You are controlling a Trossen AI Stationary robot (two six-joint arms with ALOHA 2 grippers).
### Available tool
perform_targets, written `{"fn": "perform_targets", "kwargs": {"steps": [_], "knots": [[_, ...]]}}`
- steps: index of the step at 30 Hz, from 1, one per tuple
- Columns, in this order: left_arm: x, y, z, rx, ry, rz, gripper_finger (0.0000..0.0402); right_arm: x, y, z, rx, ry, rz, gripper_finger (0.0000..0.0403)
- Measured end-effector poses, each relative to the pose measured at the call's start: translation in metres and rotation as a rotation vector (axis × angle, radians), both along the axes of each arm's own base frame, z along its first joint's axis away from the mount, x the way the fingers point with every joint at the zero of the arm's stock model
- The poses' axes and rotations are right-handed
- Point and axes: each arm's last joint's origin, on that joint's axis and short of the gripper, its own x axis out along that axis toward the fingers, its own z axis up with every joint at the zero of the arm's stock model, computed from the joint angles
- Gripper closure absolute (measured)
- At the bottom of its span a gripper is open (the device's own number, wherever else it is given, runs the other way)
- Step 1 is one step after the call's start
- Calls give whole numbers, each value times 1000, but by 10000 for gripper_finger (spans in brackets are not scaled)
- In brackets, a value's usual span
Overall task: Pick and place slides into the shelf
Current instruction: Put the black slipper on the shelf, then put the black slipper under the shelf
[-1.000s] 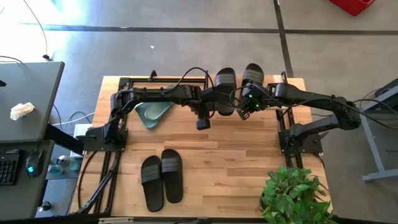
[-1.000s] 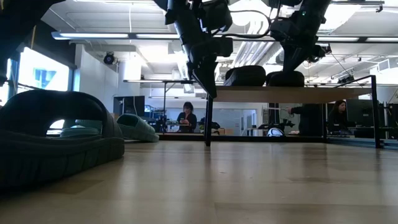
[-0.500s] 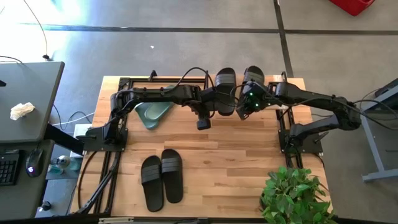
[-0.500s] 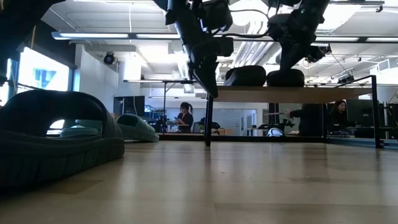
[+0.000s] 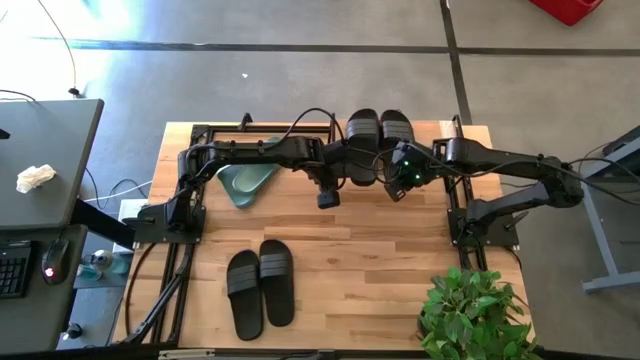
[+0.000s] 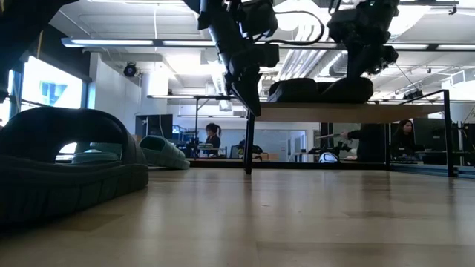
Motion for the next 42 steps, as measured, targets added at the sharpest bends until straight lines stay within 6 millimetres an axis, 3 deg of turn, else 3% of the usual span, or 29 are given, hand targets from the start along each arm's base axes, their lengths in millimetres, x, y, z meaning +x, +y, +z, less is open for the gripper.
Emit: {"fn": "perform_targets", "kwargs": {"steps": [13,26,35,42], "knots": [[-1,-1,2,-33,-9,32,398,0,-2,10,-51,-28,-24,403],[-8,-21,33,-64,-88,42,398,-11,0,21,-84,-95,-39,403],[-38,-44,55,-130,48,10,399,-13,2,30,-86,-186,-3,403],[-77,-61,85,33,203,115,399,-14,4,42,-114,-308,65,403]]}}
